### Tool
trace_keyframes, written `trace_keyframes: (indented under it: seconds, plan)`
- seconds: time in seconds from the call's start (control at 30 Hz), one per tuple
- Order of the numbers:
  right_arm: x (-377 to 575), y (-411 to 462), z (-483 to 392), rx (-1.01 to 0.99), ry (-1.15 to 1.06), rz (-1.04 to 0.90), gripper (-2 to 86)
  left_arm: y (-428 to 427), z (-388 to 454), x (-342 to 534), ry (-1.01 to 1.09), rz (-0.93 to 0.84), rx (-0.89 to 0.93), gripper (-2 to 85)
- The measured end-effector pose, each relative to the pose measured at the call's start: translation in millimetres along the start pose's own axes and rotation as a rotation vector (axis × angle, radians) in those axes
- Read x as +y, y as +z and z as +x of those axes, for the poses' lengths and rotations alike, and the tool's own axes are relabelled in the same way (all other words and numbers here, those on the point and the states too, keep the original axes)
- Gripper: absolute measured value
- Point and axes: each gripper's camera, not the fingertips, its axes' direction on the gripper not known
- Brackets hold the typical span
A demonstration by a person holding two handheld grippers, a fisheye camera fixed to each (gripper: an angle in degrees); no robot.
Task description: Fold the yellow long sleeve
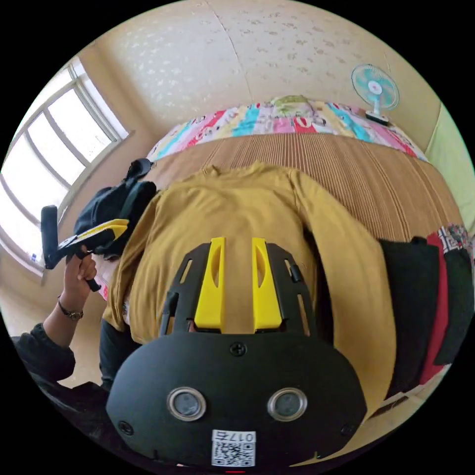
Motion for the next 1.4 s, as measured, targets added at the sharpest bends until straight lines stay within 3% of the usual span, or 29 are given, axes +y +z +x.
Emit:
trace_keyframes:
  seconds: [0.07, 0.1, 0.13, 0.27, 0.5, 0.7, 0.87, 0.93, 1.07, 1.2, 1.33, 1.4]
  plan:
    - [38, 63, 1, 0.059, -0.002, -0.127, 7.4, 55, 11, 26, -0.006, -0.159, -0.059, 10.0]
    - [68, 62, -5, 0.103, -0.049, 0.070, 5.9, 66, 16, 46, 0.008, -0.097, -0.109, 9.2]
    - [76, 63, -7, 0.151, -0.033, 0.089, 5.0, 58, 21, 63, 0.023, 0.018, -0.144, 8.0]
    - [72, 78, -11, 0.185, -0.043, 0.041, 4.7, 44, 23, 78, -0.010, 0.055, -0.158, 6.7]
    - [86, 95, -5, 0.171, -0.043, 0.073, 4.4, -23, 6, 130, -0.167, 0.101, 0.038, 2.7]
    - [99, 105, 0, 0.158, -0.046, 0.098, 4.3, -124, -43, 185, -0.247, 0.215, -0.109, 9.5]
    - [109, 112, 3, 0.149, -0.046, 0.110, 4.2, -146, -99, 180, -0.408, 0.085, -0.210, 13.1]
    - [113, 114, 4, 0.149, -0.046, 0.111, 4.2, -127, -131, 171, -0.480, -0.080, -0.182, 8.6]
    - [119, 117, 7, 0.133, -0.040, 0.111, 4.3, -159, -155, 151, -0.382, -0.170, -0.104, 2.3]
    - [127, 120, 11, 0.110, -0.032, 0.114, 4.3, -269, -180, 160, -0.429, -0.001, -0.185, 1.3]
    - [134, 124, 7, 0.133, -0.041, 0.117, 4.3, -354, -242, 228, -0.781, 0.183, -0.344, 3.8]
    - [137, 125, 7, 0.132, -0.040, 0.118, 4.4, -375, -262, 267, -0.933, 0.294, -0.276, 9.0]
